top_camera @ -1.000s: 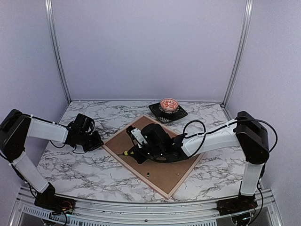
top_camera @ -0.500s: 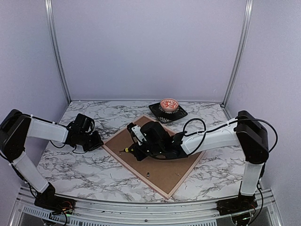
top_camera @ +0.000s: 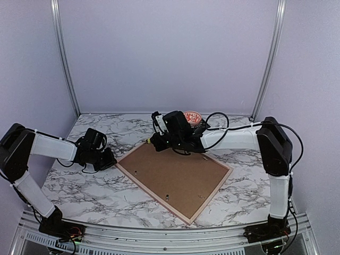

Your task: Take the photo out of the frame

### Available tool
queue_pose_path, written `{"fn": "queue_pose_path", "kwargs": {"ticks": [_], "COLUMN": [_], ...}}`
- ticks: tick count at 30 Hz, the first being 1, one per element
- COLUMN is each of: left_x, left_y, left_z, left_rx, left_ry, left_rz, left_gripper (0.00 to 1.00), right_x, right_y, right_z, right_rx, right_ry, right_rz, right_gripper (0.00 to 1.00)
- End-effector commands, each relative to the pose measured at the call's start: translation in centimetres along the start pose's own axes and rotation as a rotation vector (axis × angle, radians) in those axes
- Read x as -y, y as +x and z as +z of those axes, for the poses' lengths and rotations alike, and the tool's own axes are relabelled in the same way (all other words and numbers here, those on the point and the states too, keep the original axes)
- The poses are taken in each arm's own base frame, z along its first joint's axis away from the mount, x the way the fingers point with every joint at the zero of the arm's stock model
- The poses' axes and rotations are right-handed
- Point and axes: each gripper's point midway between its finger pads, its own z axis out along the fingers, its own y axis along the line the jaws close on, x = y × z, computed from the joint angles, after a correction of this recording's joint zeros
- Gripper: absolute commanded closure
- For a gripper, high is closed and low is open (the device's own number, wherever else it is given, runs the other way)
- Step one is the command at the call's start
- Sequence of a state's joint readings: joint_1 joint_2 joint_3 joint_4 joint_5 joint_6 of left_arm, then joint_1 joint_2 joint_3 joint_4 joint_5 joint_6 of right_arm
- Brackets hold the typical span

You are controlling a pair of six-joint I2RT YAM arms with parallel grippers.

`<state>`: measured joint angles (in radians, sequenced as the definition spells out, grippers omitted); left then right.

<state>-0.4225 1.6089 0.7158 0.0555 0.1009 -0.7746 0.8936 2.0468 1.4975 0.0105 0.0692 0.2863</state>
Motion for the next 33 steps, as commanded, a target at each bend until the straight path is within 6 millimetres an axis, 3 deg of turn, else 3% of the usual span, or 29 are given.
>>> {"fn": "queue_pose_path", "kwargs": {"ticks": [1,14,28,33], "left_x": [-3.5,-3.5,-3.7,-3.7], "left_y": [4.8,5.0,5.0,5.0], "left_z": [0.7,0.7,0.7,0.8], "left_rx": [-0.173,-0.177,-0.177,-0.18], "left_ry": [-0.109,-0.108,-0.115,-0.115], "left_rz": [0.002,0.002,0.002,0.001], "left_gripper": [0.79,0.79,0.79,0.79], "right_x": [2.1,3.1,9.5,10.4], "right_y": [-0.4,1.4,1.7,1.6], "right_z": [1.3,4.7,5.5,5.2], "right_rx": [-0.029,-0.075,-0.067,-0.052], "right_ry": [0.035,0.035,0.255,0.295], "right_rz": [-0.014,-0.026,0.04,0.058], "right_gripper": [1.0,1.0,1.0,1.0]}}
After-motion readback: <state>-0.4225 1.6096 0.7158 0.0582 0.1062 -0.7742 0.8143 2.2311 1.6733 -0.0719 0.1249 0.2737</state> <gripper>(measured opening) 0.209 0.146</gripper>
